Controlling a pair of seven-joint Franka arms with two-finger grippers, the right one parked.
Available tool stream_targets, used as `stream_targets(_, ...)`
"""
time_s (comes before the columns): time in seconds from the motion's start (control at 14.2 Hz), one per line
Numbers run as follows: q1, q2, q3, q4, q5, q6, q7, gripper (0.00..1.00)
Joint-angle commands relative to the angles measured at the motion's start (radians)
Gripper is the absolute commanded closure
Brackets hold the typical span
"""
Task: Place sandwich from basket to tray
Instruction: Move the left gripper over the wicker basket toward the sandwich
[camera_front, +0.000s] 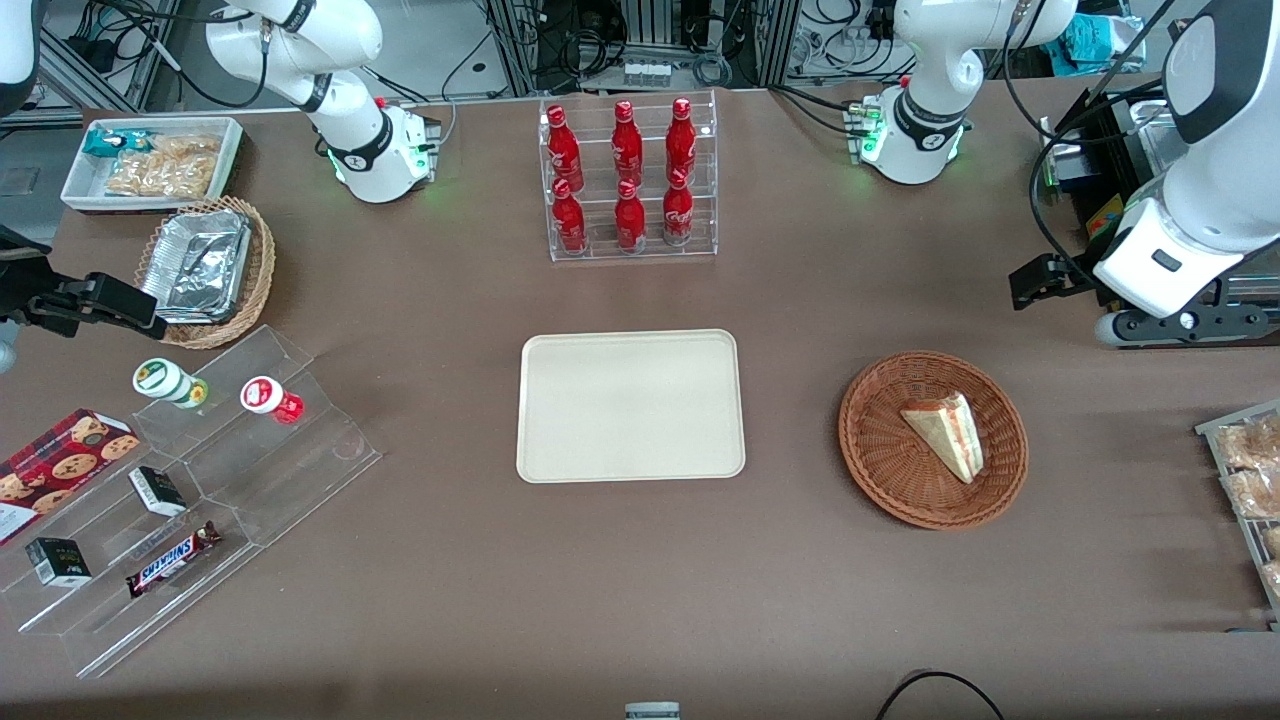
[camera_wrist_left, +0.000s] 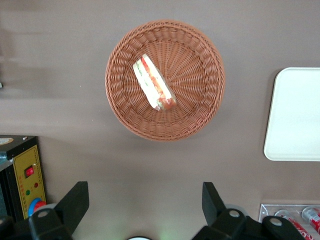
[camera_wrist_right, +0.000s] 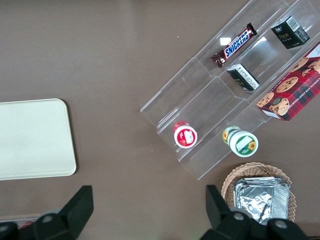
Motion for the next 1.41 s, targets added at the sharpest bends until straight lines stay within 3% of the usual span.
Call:
stream_targets(0.0, 0.001, 0.002, 0.003, -0.011, -0.009, 0.033, 0.017, 0.00)
stream_targets(0.49, 0.003, 0.121, 0.003, -0.045, -0.009, 0.113, 0.018, 0.00)
stream_targets(0.91, 0.003, 0.128, 0.003, -0.349, -0.007, 0.531, 0.017, 0.00)
stream_targets(1.34, 0.009, 0.169, 0.006, -0.436, -0.012, 0.674, -0.198, 0.00)
